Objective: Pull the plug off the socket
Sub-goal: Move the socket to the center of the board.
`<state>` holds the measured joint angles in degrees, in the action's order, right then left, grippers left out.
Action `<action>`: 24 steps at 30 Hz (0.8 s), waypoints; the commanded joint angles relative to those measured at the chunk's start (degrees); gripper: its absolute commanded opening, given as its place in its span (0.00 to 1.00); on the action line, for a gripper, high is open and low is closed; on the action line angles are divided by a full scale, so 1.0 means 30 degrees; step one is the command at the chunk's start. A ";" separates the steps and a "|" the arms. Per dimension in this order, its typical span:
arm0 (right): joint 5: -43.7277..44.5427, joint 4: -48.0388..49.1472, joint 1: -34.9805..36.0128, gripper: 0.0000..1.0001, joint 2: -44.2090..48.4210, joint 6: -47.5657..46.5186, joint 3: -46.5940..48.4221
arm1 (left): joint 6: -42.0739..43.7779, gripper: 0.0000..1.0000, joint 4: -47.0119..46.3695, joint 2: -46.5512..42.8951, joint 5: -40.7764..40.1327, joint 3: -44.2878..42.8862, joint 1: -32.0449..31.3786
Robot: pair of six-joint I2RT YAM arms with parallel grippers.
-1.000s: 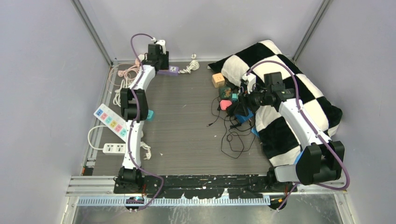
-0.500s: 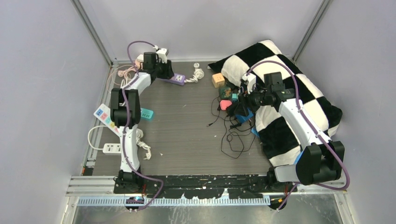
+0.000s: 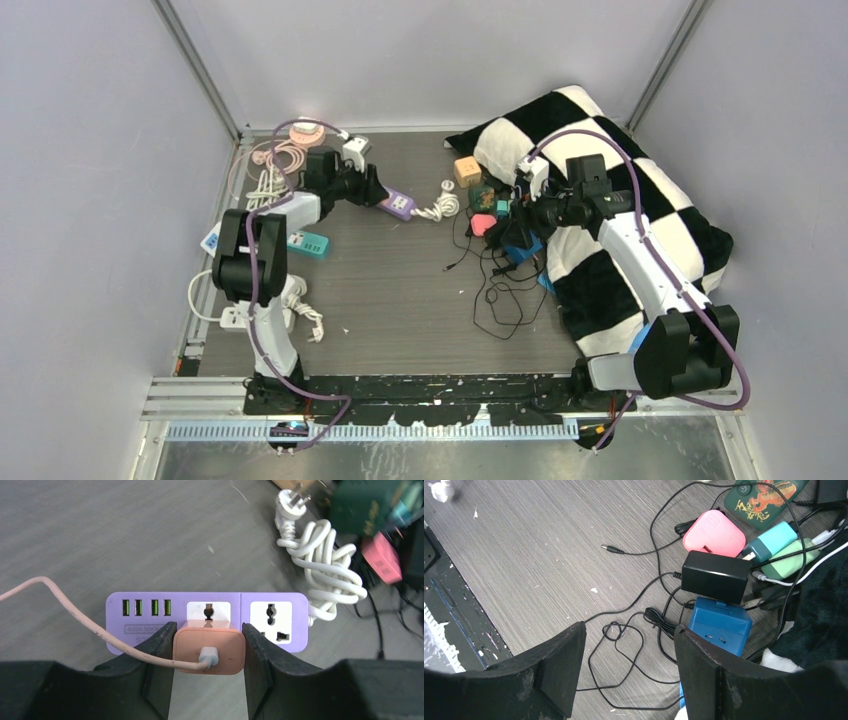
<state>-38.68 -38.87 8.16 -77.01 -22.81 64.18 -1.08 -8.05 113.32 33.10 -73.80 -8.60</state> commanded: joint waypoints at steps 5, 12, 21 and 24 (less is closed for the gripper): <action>-0.1576 0.0507 -0.0045 0.70 0.1117 -0.0459 0.0026 | 0.1312 0.00 -0.2860 -0.5764 0.0610 0.5594 -0.1928; -0.2526 0.0353 -0.0053 0.69 0.1230 -0.0765 -0.0124 | 0.3191 0.00 -0.2105 -0.9098 -0.0631 0.9099 -0.3708; -0.3391 -0.0038 -0.0034 0.69 0.1121 -0.1469 -0.0253 | 0.4427 0.00 0.0191 -1.1869 -0.2321 1.0772 -0.5923; -0.3755 -0.0299 -0.0026 0.69 0.1034 -0.1809 -0.0271 | 0.4466 0.00 0.0195 -1.2734 -0.2480 1.1410 -0.6457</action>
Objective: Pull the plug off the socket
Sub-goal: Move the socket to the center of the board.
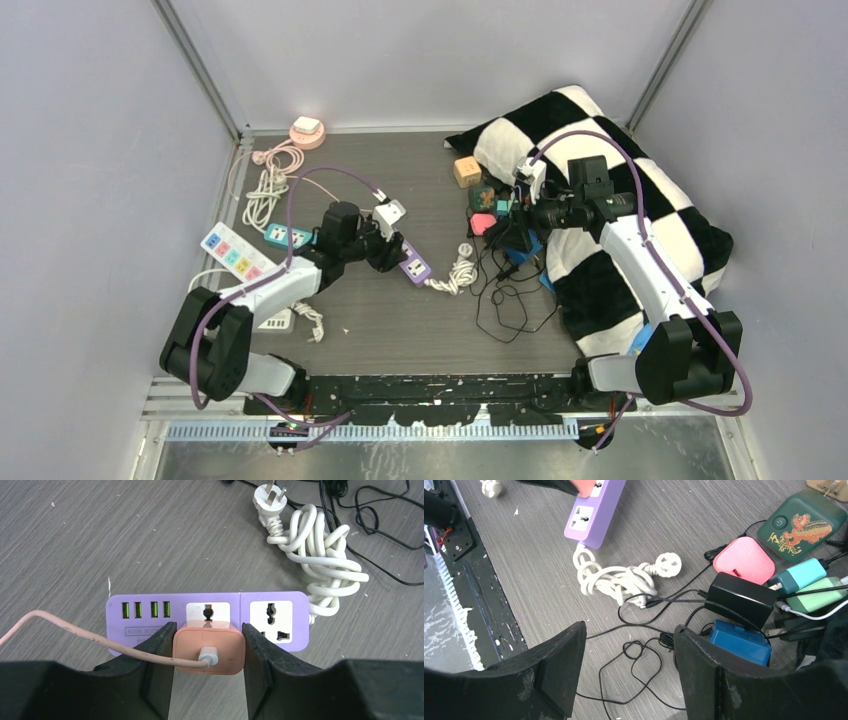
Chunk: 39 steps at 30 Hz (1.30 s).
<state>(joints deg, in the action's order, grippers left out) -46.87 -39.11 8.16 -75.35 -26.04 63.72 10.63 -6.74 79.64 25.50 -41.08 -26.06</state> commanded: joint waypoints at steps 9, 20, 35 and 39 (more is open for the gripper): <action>-0.2058 -0.0849 0.0021 0.69 0.0398 -0.1856 -0.0261 | -0.1046 0.00 -0.0110 -0.2560 -0.0466 0.1837 -0.1859; -0.2752 -0.1177 0.0372 0.69 -0.0218 -0.2159 -0.0302 | -0.2766 0.00 0.1033 -0.2542 -0.2705 0.2317 -0.3648; -0.2802 -0.1790 0.0757 0.69 -0.0908 -0.2478 -0.0011 | -0.4707 0.50 -0.0097 -0.3117 -0.7178 0.3249 -0.5340; -0.2832 -0.1871 0.0806 0.69 -0.1007 -0.2536 0.0028 | -0.5484 0.71 -0.0720 -0.3770 -0.7609 0.3786 -0.5345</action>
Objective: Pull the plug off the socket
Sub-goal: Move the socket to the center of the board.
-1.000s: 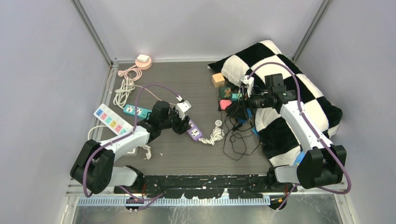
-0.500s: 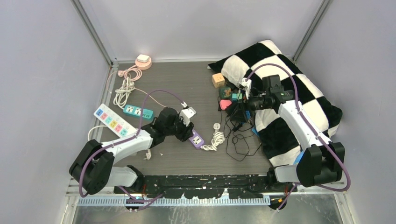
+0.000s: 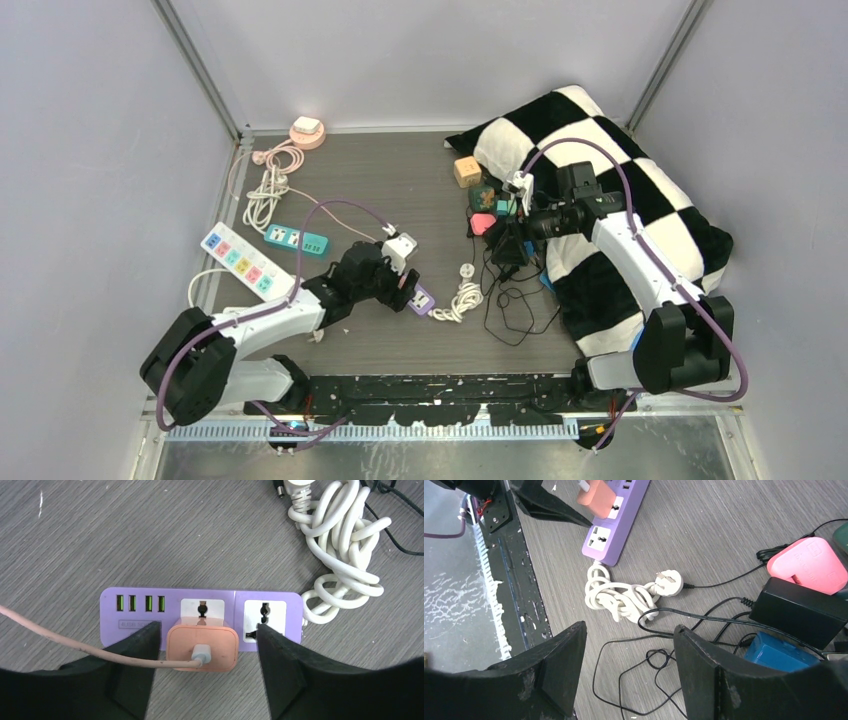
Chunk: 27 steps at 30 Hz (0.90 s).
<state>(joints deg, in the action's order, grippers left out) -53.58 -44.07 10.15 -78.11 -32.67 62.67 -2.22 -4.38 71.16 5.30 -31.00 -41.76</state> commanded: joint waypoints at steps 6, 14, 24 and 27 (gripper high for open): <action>-0.0596 -0.0292 0.0214 0.69 -0.0182 -0.0332 0.0422 | -0.2453 1.00 -0.2831 -0.2433 -0.1327 0.1604 -0.0114; -0.0639 -0.0333 0.0416 0.69 -0.0389 -0.0181 0.0463 | -0.4126 1.00 -0.2379 -0.4000 -0.1619 0.1977 -0.0114; -0.1648 -0.0206 0.1126 0.67 -0.1546 0.1189 0.0779 | -0.6801 1.00 -0.3818 -0.7356 -0.2657 0.4384 -0.0114; -0.1993 0.0201 0.1525 0.64 -0.1953 0.2174 0.0792 | -0.7332 1.00 -0.3502 -0.8249 -0.2852 0.4795 -0.0114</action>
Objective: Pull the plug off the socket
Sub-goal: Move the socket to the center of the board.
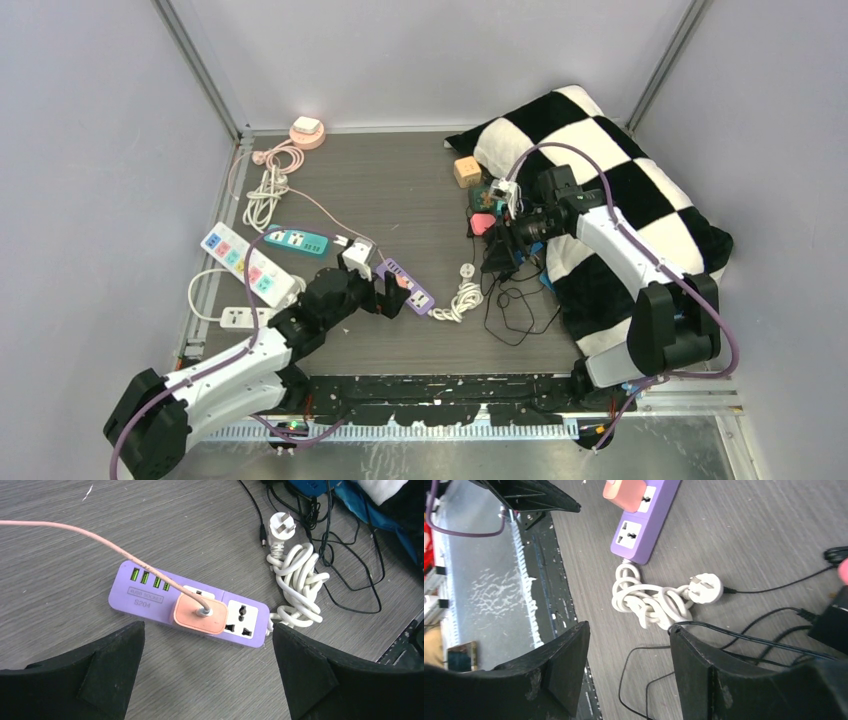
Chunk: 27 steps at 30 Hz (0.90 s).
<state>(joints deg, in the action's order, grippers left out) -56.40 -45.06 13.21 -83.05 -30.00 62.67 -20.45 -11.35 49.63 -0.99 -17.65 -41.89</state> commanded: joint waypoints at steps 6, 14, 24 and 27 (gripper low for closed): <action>-0.0783 0.2530 0.2101 0.58 -0.1192 0.5060 0.0748 | -0.2139 1.00 -0.0671 -0.2519 -0.1388 0.1146 -0.0070; 0.0690 0.4683 0.4545 0.35 -0.2284 0.8274 0.0733 | -0.3343 1.00 -0.0239 -0.3690 -0.0879 0.1651 -0.0070; 0.0727 0.5578 0.6683 0.05 -0.4652 0.9982 0.1196 | -0.4030 0.98 -0.1176 -0.5548 -0.0692 0.2873 -0.0070; 0.0697 0.5435 0.7110 0.01 -0.6009 1.0664 0.1813 | -0.3772 0.96 -0.1274 -0.5628 -0.0630 0.2978 -0.0069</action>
<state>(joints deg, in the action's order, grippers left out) -54.19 -30.37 32.91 -97.41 -1.54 64.73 -31.59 -11.07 33.56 -3.20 -9.06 -41.89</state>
